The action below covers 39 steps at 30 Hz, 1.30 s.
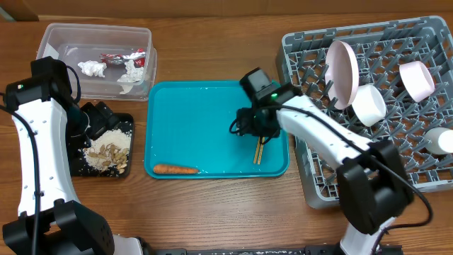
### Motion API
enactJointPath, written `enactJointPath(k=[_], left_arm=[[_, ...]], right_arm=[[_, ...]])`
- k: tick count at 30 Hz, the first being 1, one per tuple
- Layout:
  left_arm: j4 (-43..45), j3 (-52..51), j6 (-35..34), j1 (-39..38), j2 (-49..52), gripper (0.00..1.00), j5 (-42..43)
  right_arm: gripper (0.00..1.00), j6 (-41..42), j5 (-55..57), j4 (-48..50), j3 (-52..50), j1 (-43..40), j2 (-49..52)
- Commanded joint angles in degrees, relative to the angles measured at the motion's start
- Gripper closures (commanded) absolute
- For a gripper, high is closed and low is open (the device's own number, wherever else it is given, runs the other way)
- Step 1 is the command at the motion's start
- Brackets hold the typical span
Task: Sort waste into correct bins and load items into the dishwasher
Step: 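Reach the right gripper to the wooden chopsticks on the teal tray and grasp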
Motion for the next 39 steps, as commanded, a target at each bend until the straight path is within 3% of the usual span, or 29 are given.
enactJointPath(k=[1, 39], left_arm=[[0.04, 0.70, -0.15, 0.09, -1.38, 0.00, 0.02], [0.02, 0.70, -0.15, 0.09, -1.38, 0.00, 0.04]], right_arm=[[0.33, 3.78, 0.63, -0.04, -0.04, 0.83, 2.47], [0.32, 6.45, 2.91, 2.86, -5.01, 0.98, 4.94]])
